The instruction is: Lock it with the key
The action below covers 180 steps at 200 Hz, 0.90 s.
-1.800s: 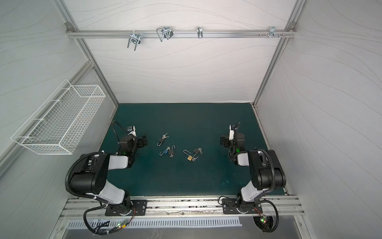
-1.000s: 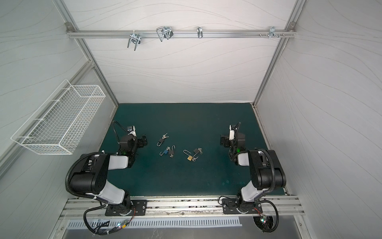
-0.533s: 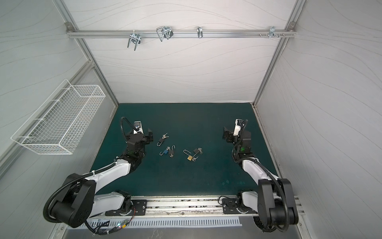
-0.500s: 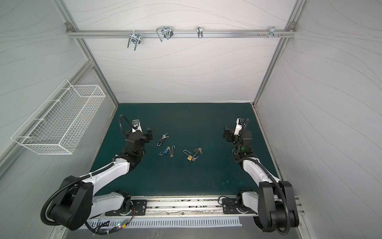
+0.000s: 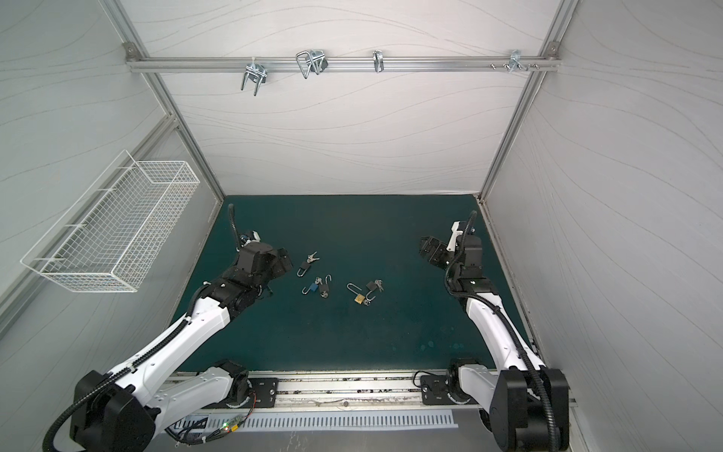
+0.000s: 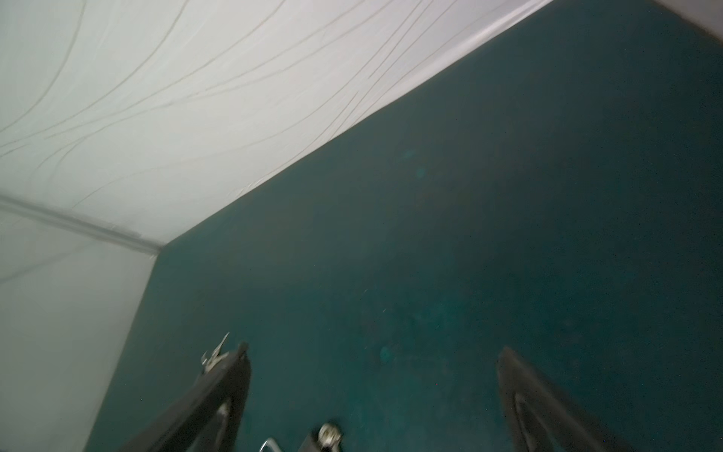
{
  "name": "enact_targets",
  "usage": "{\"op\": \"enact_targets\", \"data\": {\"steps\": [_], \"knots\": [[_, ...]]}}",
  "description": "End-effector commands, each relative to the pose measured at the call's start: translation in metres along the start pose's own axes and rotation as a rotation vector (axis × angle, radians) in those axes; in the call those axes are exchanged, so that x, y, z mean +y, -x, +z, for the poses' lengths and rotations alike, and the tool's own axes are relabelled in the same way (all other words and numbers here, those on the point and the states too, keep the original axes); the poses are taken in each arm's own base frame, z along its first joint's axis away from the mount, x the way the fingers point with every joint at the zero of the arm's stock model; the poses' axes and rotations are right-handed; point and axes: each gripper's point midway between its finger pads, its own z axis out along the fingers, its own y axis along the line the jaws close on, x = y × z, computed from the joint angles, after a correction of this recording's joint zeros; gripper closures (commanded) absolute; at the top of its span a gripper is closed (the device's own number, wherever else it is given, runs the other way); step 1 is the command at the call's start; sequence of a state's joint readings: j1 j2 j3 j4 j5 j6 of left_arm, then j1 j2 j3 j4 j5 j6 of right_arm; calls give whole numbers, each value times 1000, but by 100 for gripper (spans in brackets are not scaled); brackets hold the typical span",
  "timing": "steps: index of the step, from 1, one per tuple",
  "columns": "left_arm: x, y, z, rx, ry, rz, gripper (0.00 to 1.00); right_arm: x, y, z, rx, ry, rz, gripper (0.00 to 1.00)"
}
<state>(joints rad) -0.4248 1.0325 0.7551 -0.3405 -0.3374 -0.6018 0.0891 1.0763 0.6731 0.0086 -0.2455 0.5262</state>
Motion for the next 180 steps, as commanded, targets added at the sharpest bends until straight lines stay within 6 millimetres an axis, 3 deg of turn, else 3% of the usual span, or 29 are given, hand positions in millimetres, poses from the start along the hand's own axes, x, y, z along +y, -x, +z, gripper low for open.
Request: {"op": "enact_targets", "data": {"steps": [1,33,67,94,112,147,180], "knots": [[-39,-37,-20,152,-179,-7,1,59,-33,-11,198,325,6,1],[-65,-77,-39,249,-294,65,1,98,-92,-19,434,356,-212,3],[-70,-102,-44,334,-379,20,1,104,-151,-22,668,240,-452,15],[-67,-98,-48,313,-402,-32,1,100,-191,-16,833,157,-664,33],[-63,-93,-47,326,-429,-99,1,102,-208,-11,895,140,-778,39],[-54,-84,-42,371,-524,-257,4,109,-237,3,1001,151,-942,44],[-46,-82,-40,380,-527,-284,5,108,-251,21,1047,152,-1023,46]]}}
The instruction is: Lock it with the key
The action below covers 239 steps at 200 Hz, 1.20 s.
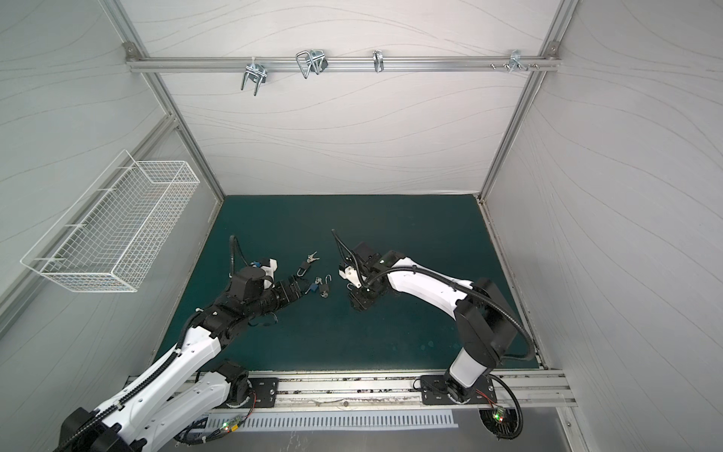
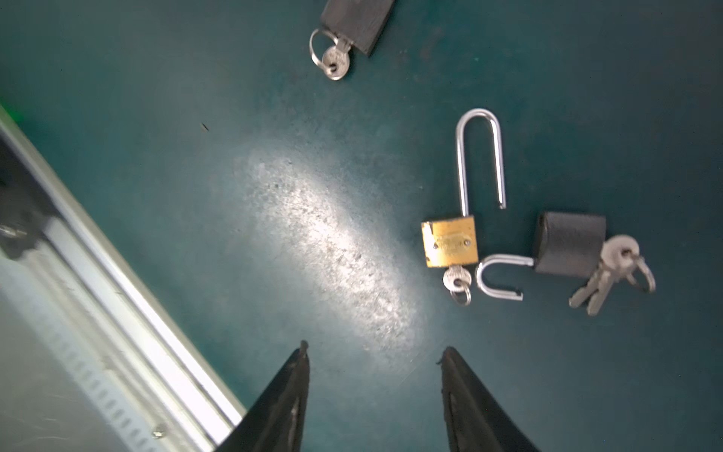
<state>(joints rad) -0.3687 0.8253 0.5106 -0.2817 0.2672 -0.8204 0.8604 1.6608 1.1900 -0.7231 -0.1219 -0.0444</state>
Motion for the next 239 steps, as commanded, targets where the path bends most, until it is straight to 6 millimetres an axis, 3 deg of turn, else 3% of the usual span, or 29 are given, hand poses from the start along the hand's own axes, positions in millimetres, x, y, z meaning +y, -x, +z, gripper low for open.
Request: {"op": "enact_targets", "data": {"steps": [1,99,239], "knots": [[-20,3,-5,15,-110,-17,5,-6,-7,9,86,-36,-93,46],[-5,1,-3,24,-53,-38,9,-20,6,39,165,-73,-184,46],[5,-2,-2,21,-22,-54,13,-32,-4,70,235,-126,-214,56]]}}
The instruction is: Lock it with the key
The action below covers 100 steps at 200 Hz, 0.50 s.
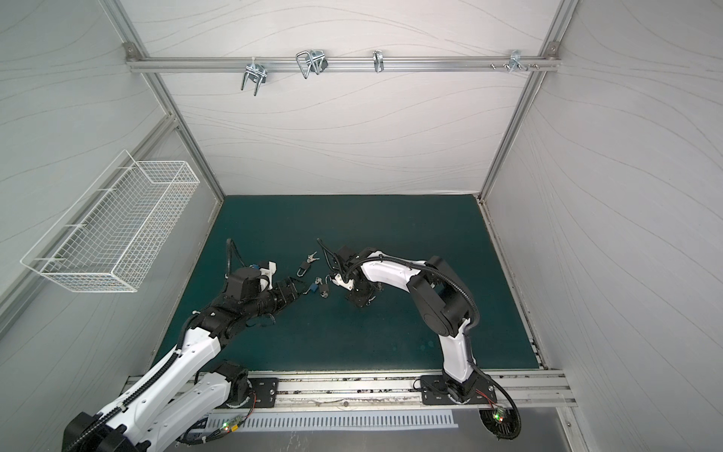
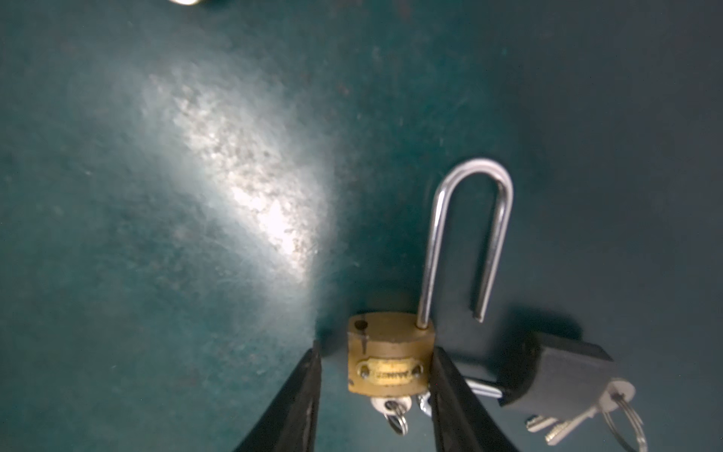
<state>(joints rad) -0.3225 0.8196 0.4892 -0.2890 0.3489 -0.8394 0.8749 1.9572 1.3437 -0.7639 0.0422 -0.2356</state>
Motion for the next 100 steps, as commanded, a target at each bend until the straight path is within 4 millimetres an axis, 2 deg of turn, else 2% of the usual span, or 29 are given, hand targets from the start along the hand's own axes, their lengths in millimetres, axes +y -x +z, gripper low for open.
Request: {"op": "enact_targets", "data": {"steps": [1,67,100], "knots": [[-1,4,-2,-23,-4,1,13,6,-2,7,26,6,-34,56],[2,4,-4,-28,8,2,13,9,-9,20,51,-15,-28,69],[2,6,-8,-40,18,4,13,10,-10,18,34,-21,-16,77]]}}
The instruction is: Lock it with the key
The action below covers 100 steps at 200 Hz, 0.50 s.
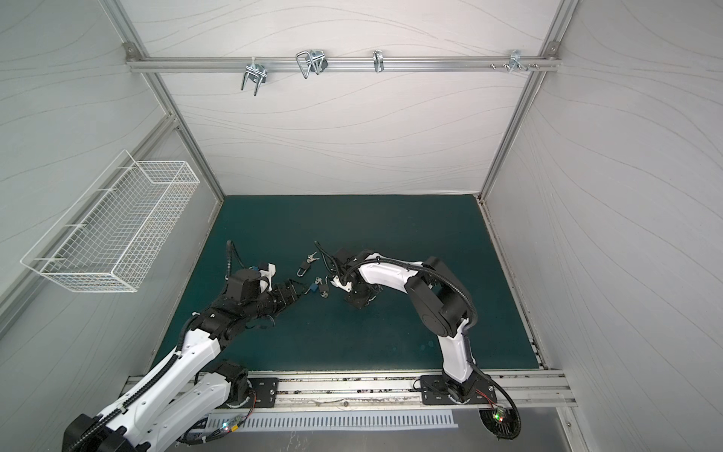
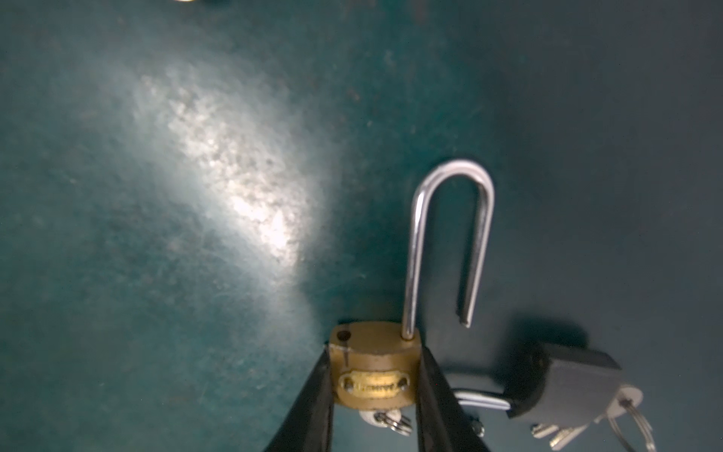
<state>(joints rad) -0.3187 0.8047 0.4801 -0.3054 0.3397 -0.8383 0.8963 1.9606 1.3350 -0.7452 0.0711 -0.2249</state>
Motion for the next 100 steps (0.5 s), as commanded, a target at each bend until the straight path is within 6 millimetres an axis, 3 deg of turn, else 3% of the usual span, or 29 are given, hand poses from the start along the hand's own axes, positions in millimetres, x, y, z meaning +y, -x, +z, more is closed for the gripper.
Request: {"op": "enact_targets", "data": {"steps": [1,26,62,100], "knots": [[-4,8,-7,-38,3,8,13,8,-11,13,31,7,-4,77],[-15,19,-16,-62,-14,22,13,11,-3,-6,-34,17,15,81],[-35,38,-36,-128,1,101,12,17,14,-57,-219,44,71,85],[-61,50,-53,-164,-45,183,11,25,13,-105,-391,92,132,92]]}}
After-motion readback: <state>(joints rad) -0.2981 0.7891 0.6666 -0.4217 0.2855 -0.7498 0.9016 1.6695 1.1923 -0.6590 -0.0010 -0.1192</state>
